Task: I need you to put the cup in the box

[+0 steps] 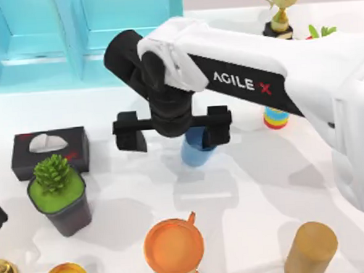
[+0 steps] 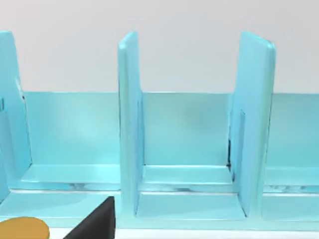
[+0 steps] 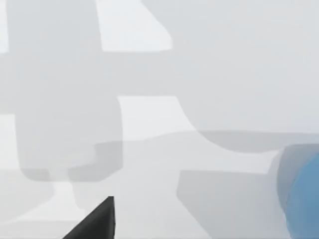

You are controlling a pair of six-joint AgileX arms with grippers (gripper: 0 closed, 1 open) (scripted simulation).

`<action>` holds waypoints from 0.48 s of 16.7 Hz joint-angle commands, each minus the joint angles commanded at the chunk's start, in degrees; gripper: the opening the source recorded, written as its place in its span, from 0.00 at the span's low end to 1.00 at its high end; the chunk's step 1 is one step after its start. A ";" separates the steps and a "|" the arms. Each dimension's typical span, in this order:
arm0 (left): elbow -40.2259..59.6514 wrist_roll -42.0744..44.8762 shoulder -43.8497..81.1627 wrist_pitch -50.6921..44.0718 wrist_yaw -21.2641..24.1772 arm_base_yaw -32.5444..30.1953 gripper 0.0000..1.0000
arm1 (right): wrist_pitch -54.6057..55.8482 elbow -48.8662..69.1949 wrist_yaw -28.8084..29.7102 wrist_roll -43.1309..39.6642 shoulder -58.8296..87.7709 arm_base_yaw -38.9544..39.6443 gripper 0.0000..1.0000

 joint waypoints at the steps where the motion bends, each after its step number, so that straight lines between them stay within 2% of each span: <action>1: 0.00 0.00 0.00 0.00 0.00 0.00 1.00 | 0.00 0.00 0.00 0.00 0.00 0.00 1.00; 3: 0.00 0.00 0.00 0.00 0.00 0.00 1.00 | 0.00 0.00 0.00 0.00 0.00 0.00 1.00; 8: 0.00 0.00 0.00 0.00 0.00 0.00 1.00 | 0.00 0.00 0.00 0.00 0.00 0.00 0.62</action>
